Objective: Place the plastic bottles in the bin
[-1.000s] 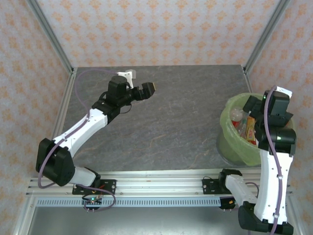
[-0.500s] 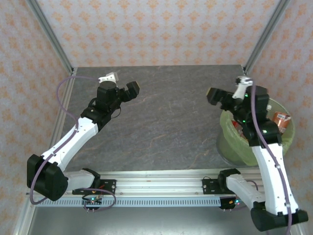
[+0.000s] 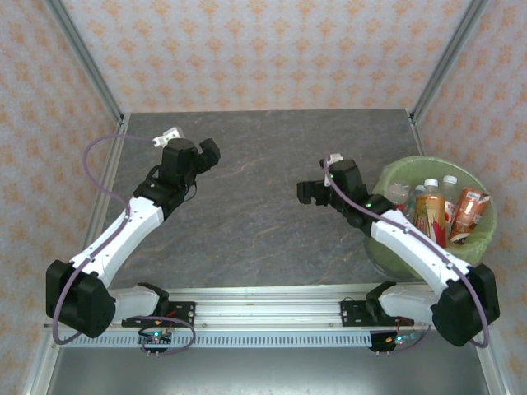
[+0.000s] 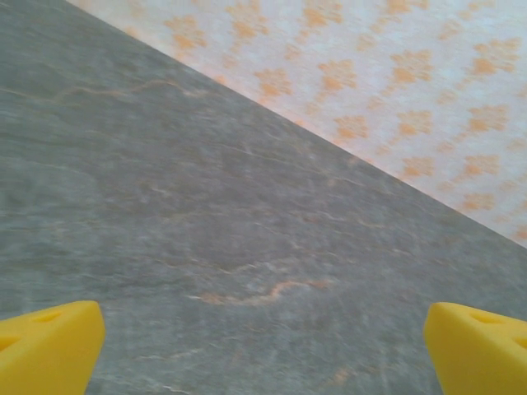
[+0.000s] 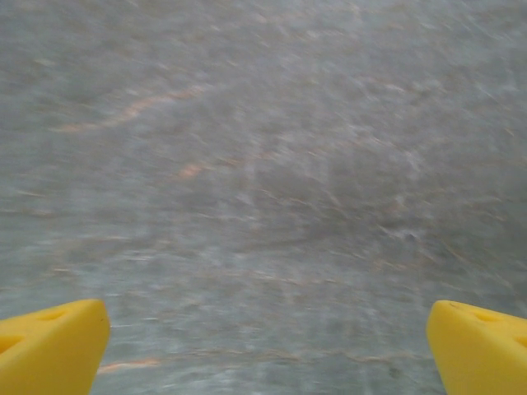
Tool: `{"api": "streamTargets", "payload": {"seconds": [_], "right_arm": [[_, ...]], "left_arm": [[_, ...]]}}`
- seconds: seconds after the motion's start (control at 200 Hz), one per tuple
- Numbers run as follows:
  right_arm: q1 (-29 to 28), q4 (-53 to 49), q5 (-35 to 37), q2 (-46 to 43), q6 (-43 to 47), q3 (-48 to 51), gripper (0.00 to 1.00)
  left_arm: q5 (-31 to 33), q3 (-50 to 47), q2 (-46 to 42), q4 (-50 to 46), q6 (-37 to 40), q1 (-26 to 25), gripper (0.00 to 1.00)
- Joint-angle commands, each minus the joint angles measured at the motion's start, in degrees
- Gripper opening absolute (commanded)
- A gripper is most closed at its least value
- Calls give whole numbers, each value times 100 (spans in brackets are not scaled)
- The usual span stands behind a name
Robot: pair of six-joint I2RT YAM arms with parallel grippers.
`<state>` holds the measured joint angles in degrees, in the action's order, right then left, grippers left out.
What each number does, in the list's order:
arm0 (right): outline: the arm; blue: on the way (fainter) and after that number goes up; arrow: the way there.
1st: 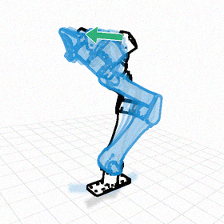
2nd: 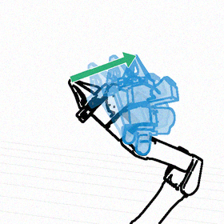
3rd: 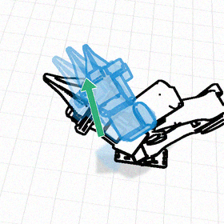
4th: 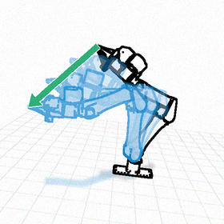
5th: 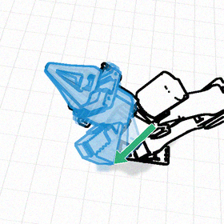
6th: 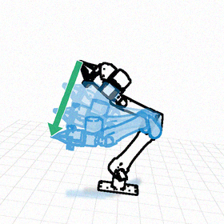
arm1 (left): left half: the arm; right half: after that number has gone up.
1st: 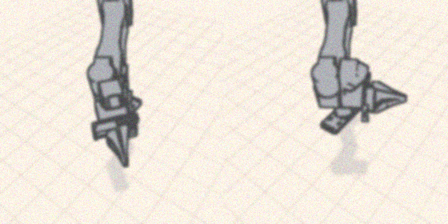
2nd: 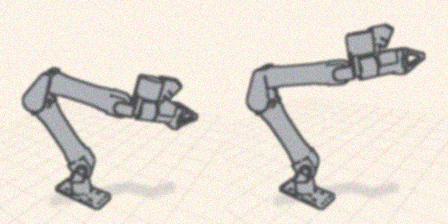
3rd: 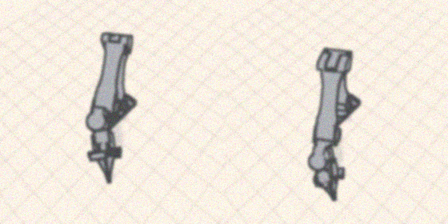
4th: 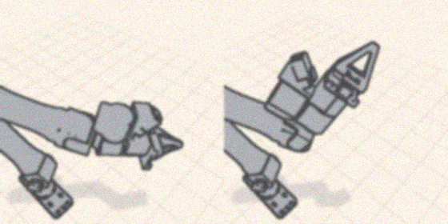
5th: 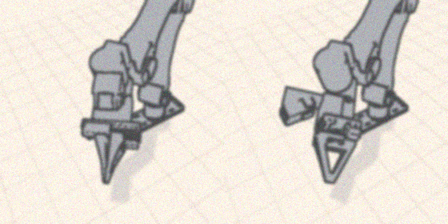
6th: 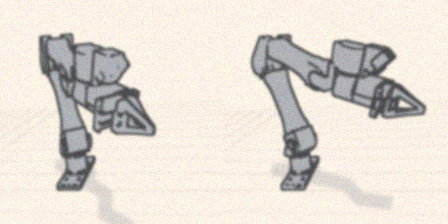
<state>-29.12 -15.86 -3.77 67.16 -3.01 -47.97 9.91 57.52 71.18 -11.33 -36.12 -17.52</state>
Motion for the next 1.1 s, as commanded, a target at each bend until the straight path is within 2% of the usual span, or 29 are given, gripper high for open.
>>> {"api": "streamTargets", "payload": {"seconds": [0.0,0.24,0.315,0.49,0.641,0.681,0.771,0.876,0.966,1.091], "right_arm": [[160,783,828,170,215,147,99],[818,963,1007,333,146,558,99],[1028,950,1010,312,179,644,99],[1409,1087,911,335,426,813,99],[1734,1298,1086,495,494,903,99],[1811,1366,1104,517,490,937,99],[1928,1498,1216,591,518,983,99],[1981,1588,1440,696,540,1025,99],[1990,1965,1050,676,695,1246,99],[1990,2971,732,604,819,1757,99]], "left_arm": [[1044,-181,17,-257,238,168,100],[1911,-680,184,101,935,535,100],[2383,-965,256,382,1000,582,100],[2695,-1340,439,1121,1498,751,100],[2469,-1439,865,1684,2023,866,100],[2351,-1358,904,1575,2054,895,100],[2305,-1578,956,2217,2359,913,100],[1877,-1551,986,2283,2526,1057,100],[1445,-1607,986,2479,2743,1157,100],[1196,-1597,979,2416,3024,1236,100]]}}
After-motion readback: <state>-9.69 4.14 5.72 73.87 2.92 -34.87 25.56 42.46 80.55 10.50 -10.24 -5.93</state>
